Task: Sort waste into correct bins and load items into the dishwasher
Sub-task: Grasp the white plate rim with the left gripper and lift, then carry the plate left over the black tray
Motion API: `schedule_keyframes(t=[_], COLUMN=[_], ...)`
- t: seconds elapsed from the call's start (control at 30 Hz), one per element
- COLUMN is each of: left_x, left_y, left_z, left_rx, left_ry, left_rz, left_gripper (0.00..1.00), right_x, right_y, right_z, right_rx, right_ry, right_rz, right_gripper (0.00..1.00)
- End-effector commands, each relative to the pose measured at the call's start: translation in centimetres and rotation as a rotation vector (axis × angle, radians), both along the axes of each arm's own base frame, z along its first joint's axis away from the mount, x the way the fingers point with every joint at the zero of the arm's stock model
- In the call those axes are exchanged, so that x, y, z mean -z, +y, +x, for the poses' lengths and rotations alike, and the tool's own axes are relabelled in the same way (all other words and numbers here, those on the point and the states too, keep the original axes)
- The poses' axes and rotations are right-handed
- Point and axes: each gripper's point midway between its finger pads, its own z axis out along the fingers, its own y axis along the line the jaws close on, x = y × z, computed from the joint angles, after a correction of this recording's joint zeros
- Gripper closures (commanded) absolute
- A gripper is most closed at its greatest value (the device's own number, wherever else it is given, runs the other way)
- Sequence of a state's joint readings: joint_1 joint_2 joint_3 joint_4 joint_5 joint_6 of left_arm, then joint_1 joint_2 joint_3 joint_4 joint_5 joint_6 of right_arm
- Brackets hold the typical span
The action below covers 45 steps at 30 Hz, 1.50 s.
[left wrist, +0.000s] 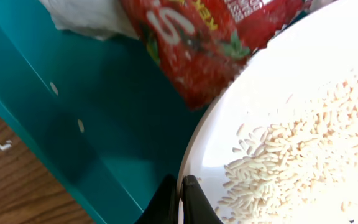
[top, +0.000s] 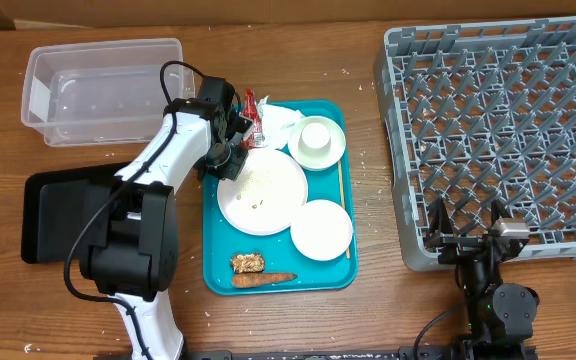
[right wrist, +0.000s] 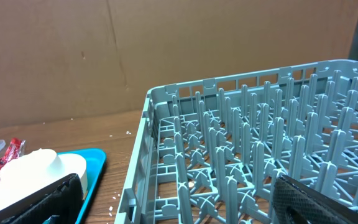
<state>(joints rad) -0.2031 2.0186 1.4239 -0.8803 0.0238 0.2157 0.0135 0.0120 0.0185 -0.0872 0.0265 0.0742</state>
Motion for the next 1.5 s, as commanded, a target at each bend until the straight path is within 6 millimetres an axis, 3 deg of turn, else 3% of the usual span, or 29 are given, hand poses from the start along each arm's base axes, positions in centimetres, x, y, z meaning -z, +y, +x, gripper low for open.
schedule_keyframes(t=[0.0,0.3,0.57,0.87,1.2,1.47], left_x=[0.0,-0.3,-3.6,-4.8,-6.1,-9.1], left_y=[0.3,1.2,1.2,2.9,2.4,3.0], left_z=[0.1,-0.9,-1.5,-2.9,-3.1,-3.4], left_rx=[-0.028,-0.154,-0.233,-0.318,-0.344,-0.354], left_ry=[0.011,0.065,0.114,0.157,0.175,0.108], left_rz=[0.016,0.032,-0.093,-0.100,-0.223,-0.240], left_gripper=[0.96,0.96,0.96,0.96,0.96,0.96], right_x=[0.2,0.2,0.2,0.2,0.2,0.2], right_y=[-0.2,-0.2,-0.2,-0.2,-0.2,-0.2], right_z=[0.0,0.0,0.0,0.0,0.0,0.0], right_rx=[0.009,0.009,0.009,0.009,0.009,0.009], right_ry=[-0.005,-0.005,-0.005,-0.005,-0.005,-0.005], right_rz=[-0.004,-0.004,-0.004,-0.004,-0.004,-0.004], right_gripper=[0.00,0.00,0.00,0.00,0.00,0.00])
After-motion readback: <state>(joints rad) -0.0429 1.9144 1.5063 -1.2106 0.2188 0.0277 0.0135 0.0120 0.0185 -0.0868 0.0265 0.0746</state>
